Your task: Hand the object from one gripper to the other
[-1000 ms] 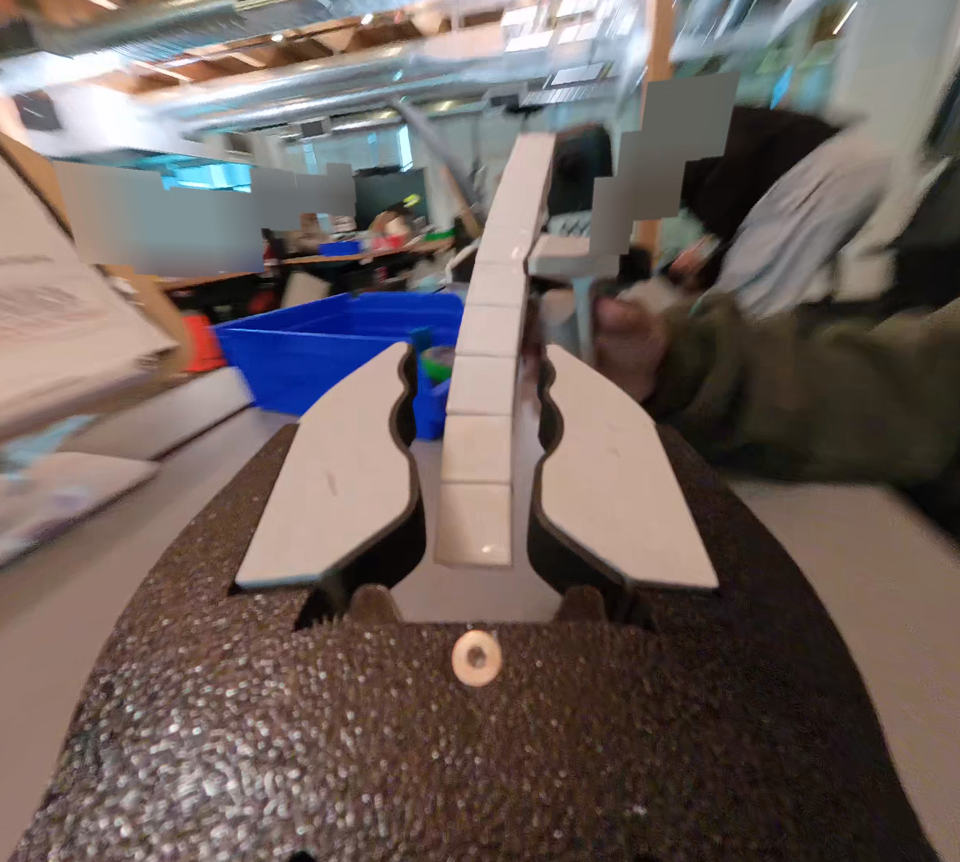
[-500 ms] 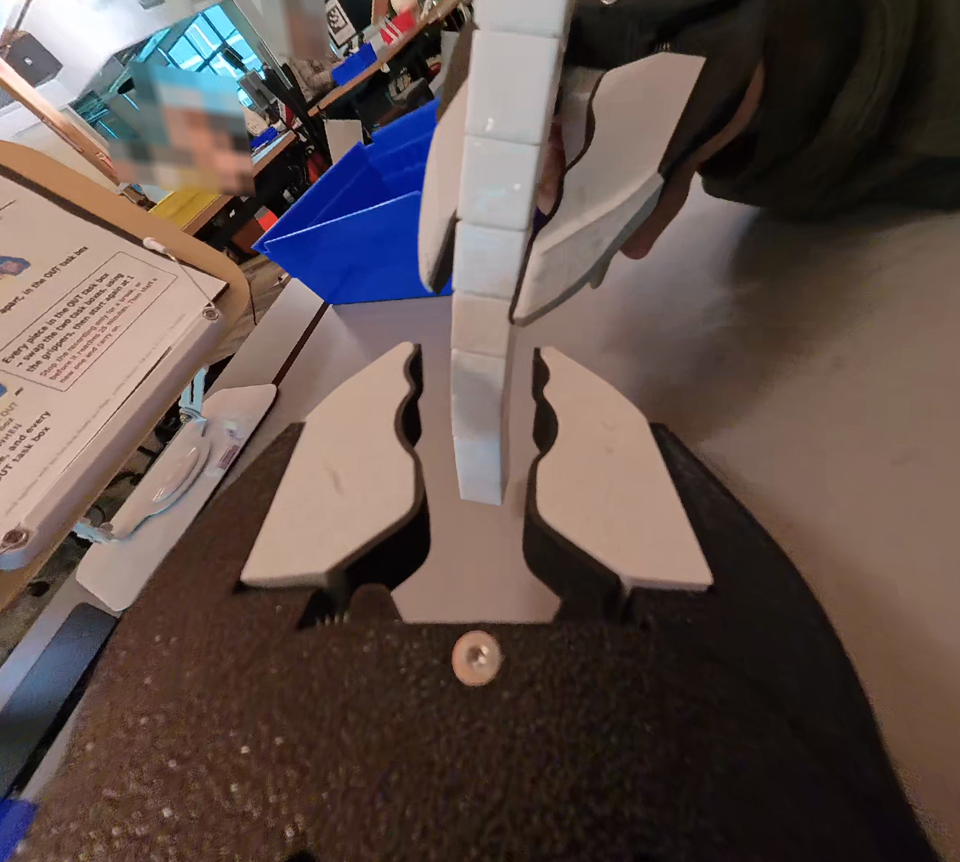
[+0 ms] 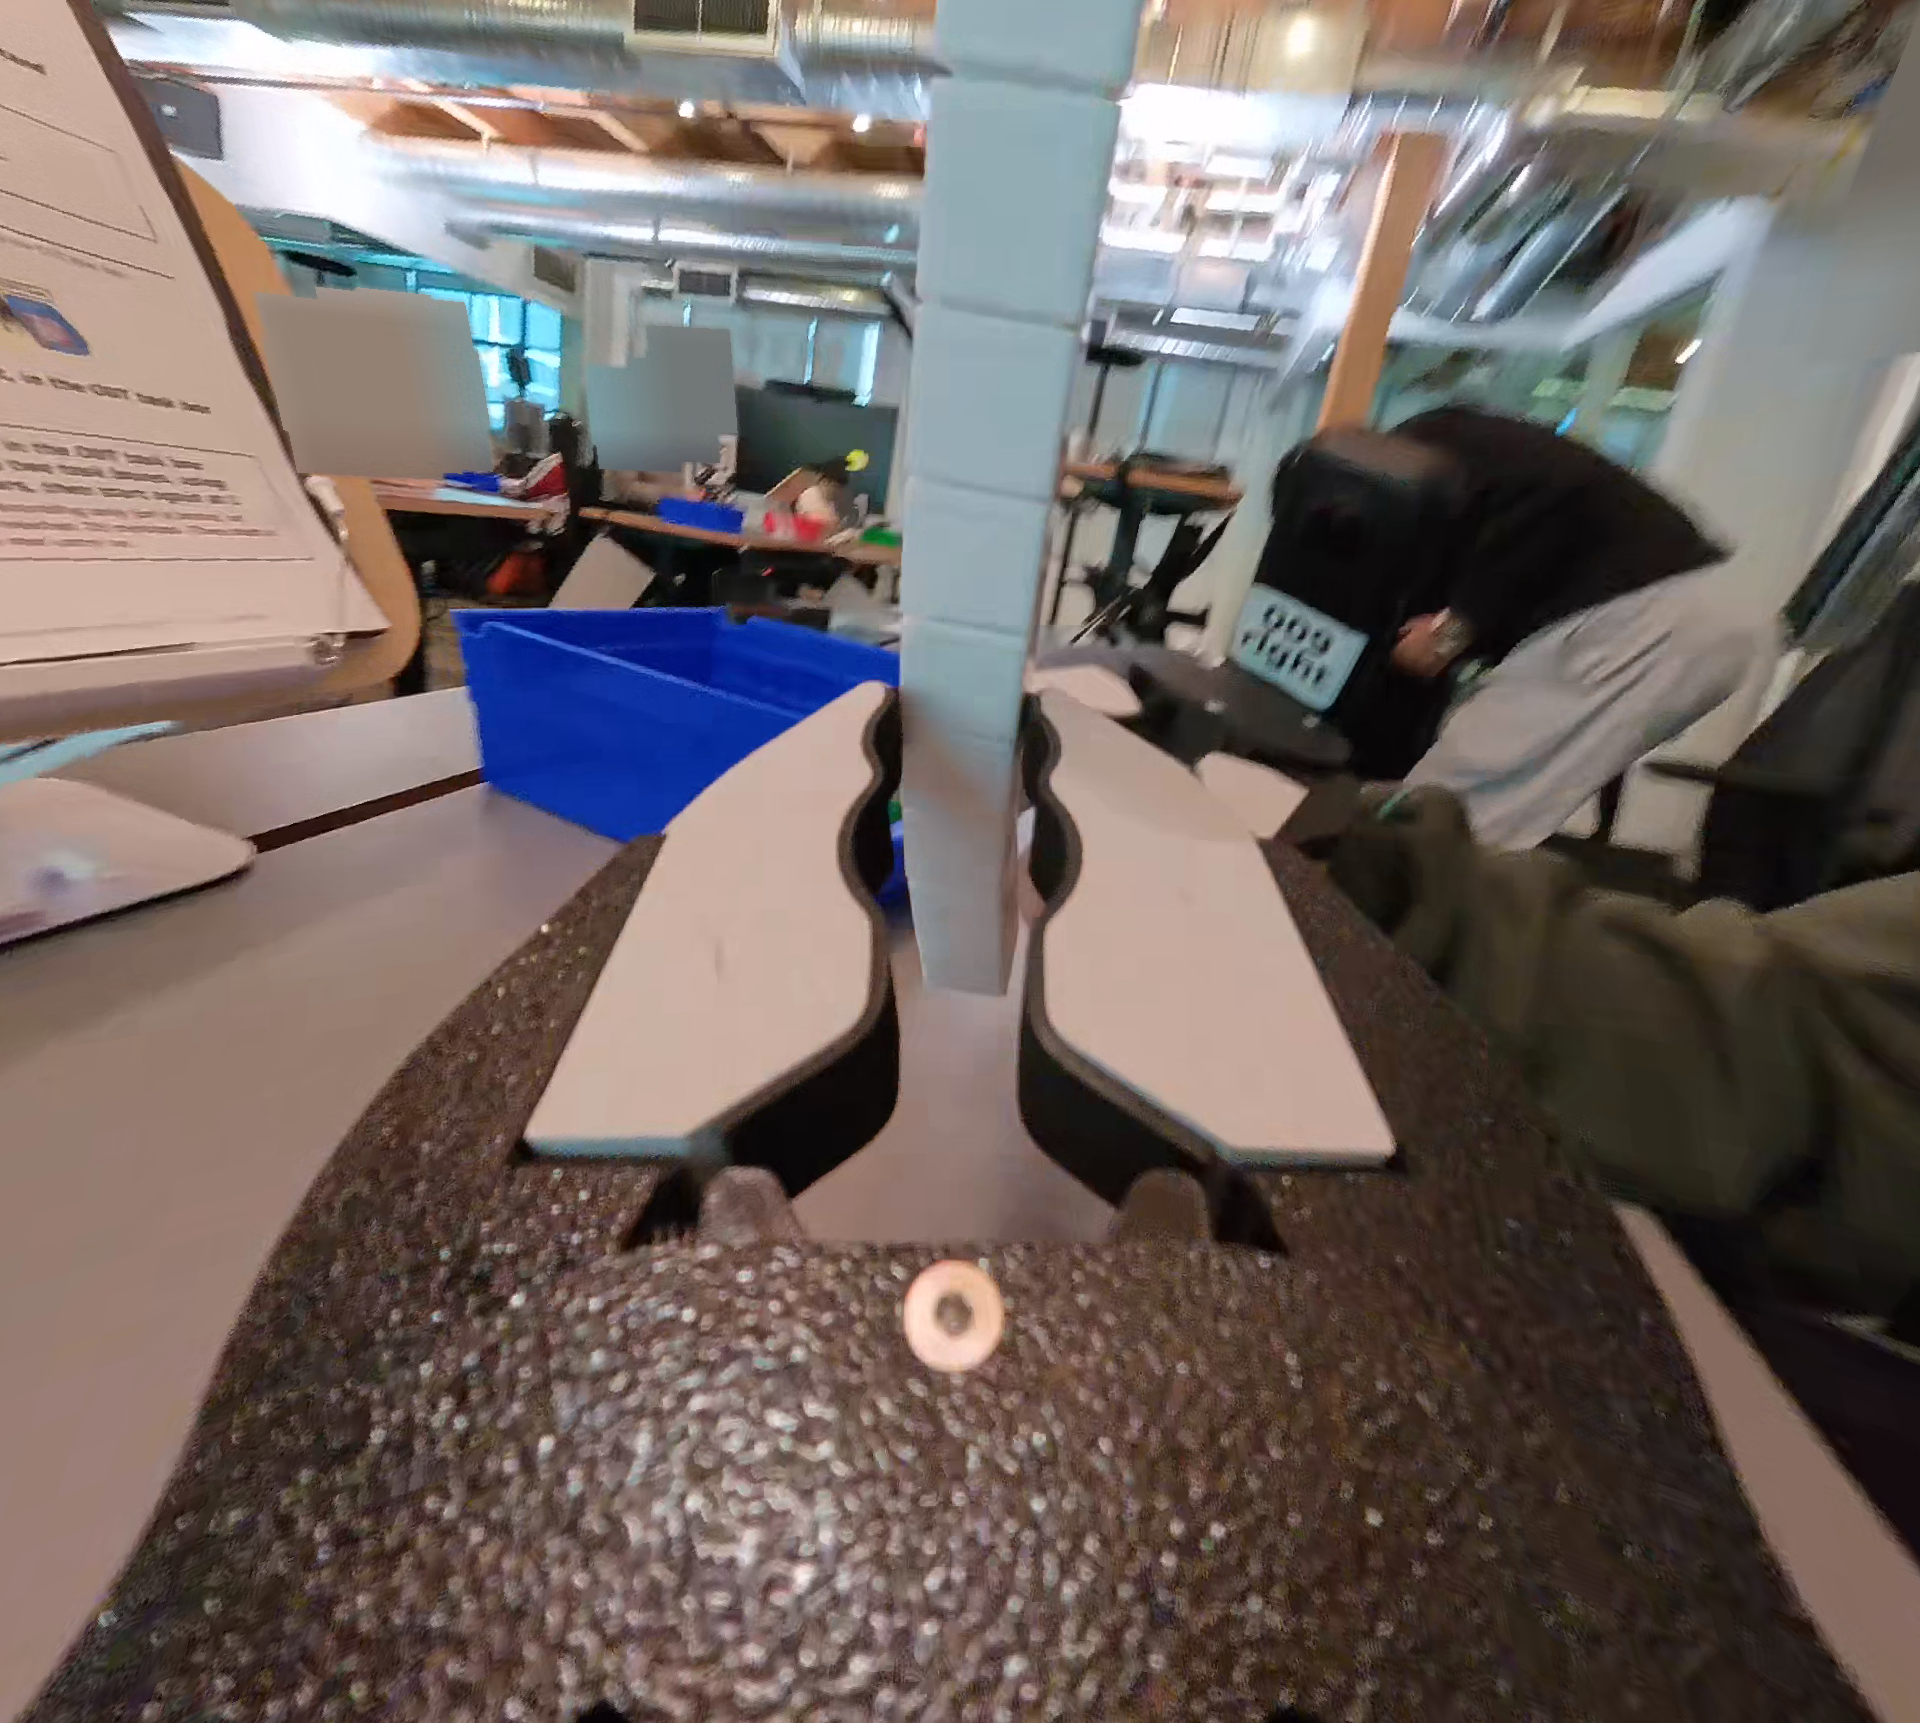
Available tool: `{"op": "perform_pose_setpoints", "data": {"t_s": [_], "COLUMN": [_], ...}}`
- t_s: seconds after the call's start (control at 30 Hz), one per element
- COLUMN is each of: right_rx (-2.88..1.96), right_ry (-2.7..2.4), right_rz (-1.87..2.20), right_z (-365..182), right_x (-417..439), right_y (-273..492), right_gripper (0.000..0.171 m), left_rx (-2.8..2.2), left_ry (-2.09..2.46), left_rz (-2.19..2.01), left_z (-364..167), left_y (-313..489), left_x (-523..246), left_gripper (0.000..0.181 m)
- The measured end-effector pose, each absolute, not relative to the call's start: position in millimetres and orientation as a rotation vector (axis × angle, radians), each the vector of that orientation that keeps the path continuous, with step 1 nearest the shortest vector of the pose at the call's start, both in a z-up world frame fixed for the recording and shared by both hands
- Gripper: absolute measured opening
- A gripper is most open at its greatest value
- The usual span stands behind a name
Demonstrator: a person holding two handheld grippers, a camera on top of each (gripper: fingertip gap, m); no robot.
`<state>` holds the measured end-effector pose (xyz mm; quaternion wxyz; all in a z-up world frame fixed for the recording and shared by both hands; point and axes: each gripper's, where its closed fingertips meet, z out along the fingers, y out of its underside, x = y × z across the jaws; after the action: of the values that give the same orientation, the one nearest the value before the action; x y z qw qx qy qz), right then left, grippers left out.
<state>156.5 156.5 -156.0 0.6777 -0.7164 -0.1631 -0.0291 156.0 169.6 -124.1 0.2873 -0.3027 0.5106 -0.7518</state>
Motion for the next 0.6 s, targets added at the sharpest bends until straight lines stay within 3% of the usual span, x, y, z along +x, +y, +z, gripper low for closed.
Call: {"op": "perform_pose_setpoints", "data": {"t_s": [0.03, 0.3, 0.43, 0.6], "right_rx": [-1.620, -1.687, -1.769, -1.812], "right_ry": [-0.375, -0.452, -0.527, -0.650], "right_rz": [-0.065, -0.130, -0.352, -0.433], "right_z": [-158.0, -167.3, -181.4, -193.9], "right_x": [155.4, 160.9, 185.1, 191.7], "right_y": [156.9, 152.9, 146.2, 137.9], "right_gripper": [0.030, 0.023, 0.023, 0.023], "left_rx": [-0.805, -0.731, -0.660, -0.600], "left_ry": [1.349, 1.490, 1.574, 1.653], "left_rz": [-2.061, -1.994, -1.776, -1.516], "left_z": [-122.2, -131.5, -135.6, -144.6], "left_y": [169.1, 163.3, 177.4, 198.3], "left_x": [154.2, 149.3, 147.7, 146.8], "left_gripper": [0.022, 0.023, 0.049, 0.051]}}
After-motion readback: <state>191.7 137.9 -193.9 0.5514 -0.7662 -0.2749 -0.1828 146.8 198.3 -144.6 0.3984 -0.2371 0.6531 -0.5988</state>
